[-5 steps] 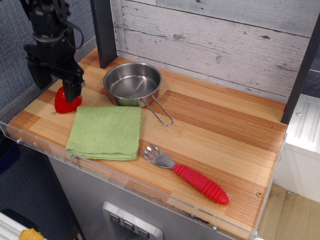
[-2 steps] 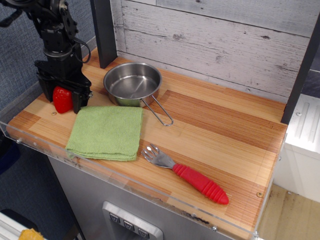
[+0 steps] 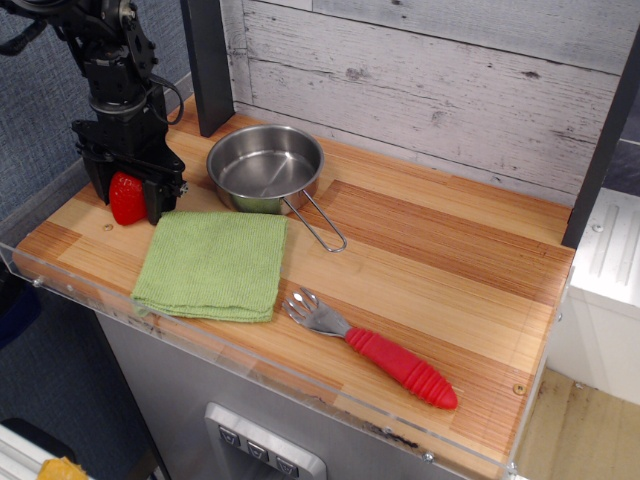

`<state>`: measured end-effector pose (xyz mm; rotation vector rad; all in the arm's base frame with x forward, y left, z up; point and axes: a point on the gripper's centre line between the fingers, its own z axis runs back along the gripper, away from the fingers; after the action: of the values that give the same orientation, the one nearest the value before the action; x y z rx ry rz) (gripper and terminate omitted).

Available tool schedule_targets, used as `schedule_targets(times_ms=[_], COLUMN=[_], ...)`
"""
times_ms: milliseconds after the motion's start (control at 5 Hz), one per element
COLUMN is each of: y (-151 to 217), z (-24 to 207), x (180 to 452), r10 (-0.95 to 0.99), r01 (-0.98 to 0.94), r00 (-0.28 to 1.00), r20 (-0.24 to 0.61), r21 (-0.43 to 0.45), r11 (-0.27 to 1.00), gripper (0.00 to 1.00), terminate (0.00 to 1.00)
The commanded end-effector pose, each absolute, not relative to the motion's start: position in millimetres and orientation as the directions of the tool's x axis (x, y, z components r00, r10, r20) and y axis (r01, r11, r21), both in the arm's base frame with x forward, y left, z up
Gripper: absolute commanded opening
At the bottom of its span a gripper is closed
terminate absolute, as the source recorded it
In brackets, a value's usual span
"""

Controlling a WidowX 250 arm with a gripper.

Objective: Put the strawberry in the table's upper right corner.

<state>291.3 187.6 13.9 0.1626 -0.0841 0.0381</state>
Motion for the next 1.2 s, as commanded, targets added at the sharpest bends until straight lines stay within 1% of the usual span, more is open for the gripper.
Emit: schedule_targets(times_ms=[0,200,400,600,800,1000], y=[190.0,185.1,175.4,148.8,110.9,72.6], z=[57.6,82.6,100.0,118.6,133.0,138.2], x=[296.1,302.8,310.0,328.8,352.3,365.4], r10=[0.070,0.097,0.099,0.093,0.068,0.007], r01=[-0.093,-0.122,-0.125,-0.115,-0.074,-0.005], r00=[0.980,0.969,0.962,0.950,0.937,0.935], r20=[0.189,0.229,0.253,0.299,0.342,0.353], r21=[0.117,0.098,0.087,0.054,0.006,-0.008], r11=[0.989,0.988,0.988,0.992,0.997,1.000], gripper=[0.00,0.00,0.00,0.00,0.00,0.00], terminate=[0.00,0.00,0.00,0.00,0.00,0.00])
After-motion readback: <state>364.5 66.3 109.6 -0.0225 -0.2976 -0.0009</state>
